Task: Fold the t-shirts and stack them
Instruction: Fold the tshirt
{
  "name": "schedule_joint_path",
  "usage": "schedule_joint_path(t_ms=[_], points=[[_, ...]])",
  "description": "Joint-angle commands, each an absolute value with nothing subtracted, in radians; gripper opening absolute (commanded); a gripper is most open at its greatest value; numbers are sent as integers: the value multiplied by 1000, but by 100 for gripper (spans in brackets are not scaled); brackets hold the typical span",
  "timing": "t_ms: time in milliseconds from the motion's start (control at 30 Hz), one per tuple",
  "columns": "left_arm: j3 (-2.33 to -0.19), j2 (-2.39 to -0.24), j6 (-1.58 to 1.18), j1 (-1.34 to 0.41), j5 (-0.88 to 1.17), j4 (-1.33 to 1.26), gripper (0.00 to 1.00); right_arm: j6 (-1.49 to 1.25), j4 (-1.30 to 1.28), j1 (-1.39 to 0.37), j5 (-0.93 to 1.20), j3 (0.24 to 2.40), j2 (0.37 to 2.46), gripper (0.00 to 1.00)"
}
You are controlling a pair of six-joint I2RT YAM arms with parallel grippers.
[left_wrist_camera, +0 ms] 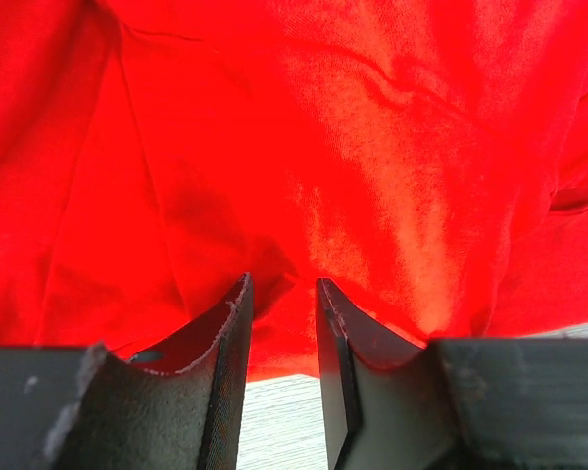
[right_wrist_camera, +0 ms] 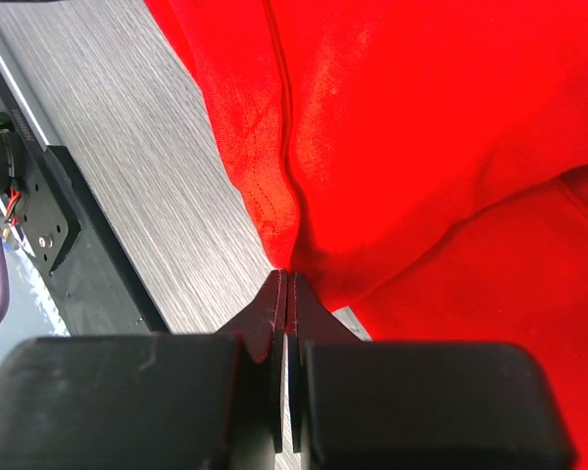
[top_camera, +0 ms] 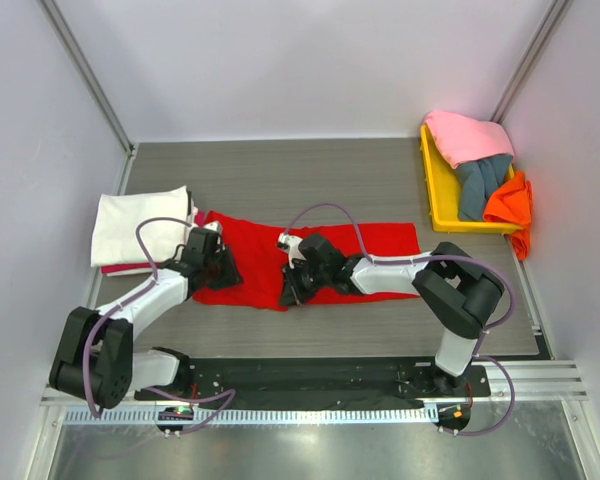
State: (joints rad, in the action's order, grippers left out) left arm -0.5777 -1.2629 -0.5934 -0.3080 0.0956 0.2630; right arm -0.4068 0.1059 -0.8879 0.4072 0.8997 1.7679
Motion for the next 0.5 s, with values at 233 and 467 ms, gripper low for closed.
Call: schedule_joint_path(t_ms=[233,467], points=[[-598,-1276,-575,-328,60,268,22,-416,167,-868,451,902,1735,1],[-633,-1339,-561,-334,106,288,0,-428,173,-848,466,902,1735,1]])
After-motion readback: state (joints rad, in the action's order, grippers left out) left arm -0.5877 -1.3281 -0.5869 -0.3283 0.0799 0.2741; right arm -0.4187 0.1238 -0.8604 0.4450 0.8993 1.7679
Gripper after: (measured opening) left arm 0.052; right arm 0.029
